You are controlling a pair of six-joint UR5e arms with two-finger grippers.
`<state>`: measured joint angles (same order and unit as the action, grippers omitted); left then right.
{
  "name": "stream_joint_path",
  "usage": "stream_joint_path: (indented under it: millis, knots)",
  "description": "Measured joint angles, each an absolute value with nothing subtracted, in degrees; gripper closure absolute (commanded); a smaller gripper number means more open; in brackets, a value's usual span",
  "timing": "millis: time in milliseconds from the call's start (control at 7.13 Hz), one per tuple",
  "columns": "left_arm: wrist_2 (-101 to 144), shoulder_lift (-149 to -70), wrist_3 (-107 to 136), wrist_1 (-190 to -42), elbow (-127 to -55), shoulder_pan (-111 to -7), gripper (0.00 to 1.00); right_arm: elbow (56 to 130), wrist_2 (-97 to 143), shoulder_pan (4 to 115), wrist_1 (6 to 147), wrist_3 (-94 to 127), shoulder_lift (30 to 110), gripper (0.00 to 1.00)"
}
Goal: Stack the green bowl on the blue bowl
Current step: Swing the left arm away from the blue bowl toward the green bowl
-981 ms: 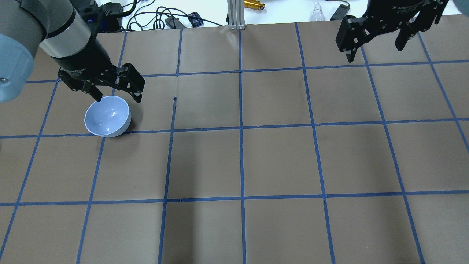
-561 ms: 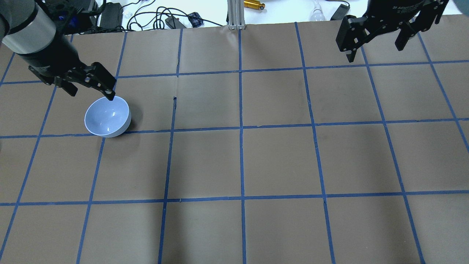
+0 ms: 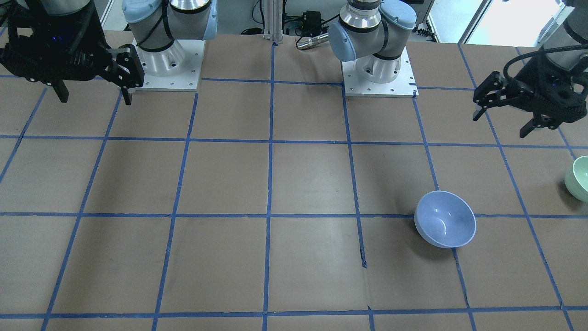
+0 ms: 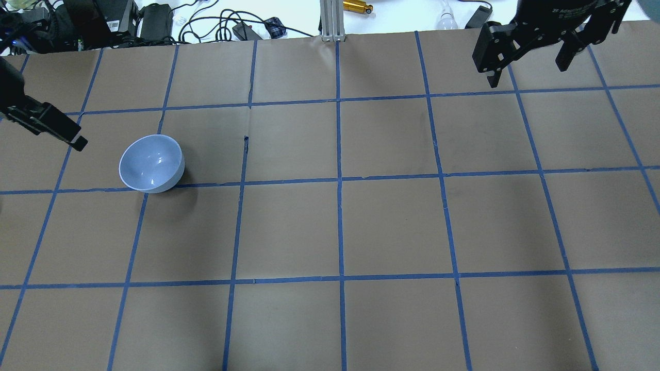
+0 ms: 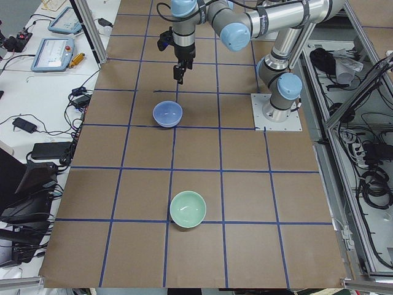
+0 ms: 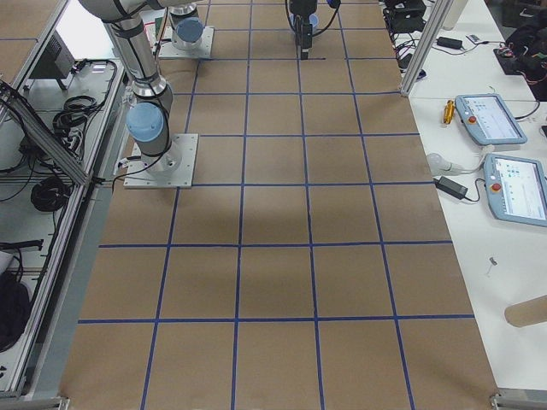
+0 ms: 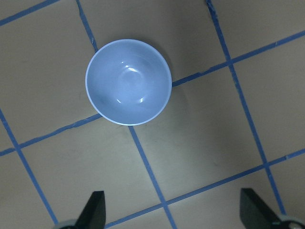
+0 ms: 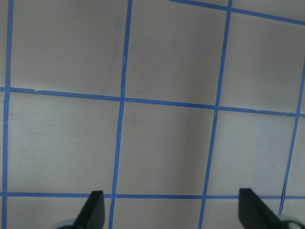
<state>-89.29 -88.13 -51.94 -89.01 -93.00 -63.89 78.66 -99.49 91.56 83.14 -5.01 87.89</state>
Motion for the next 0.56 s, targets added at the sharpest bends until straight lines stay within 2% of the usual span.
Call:
stream_joint_path:
  millis: [561]
  knots:
    - [-91.3, -90.59, -82.37, -84.53, -93.4, -49.5, 0.0, 78.66, -99.49, 91.56, 83.14, -5.01, 87.89, 0.0]
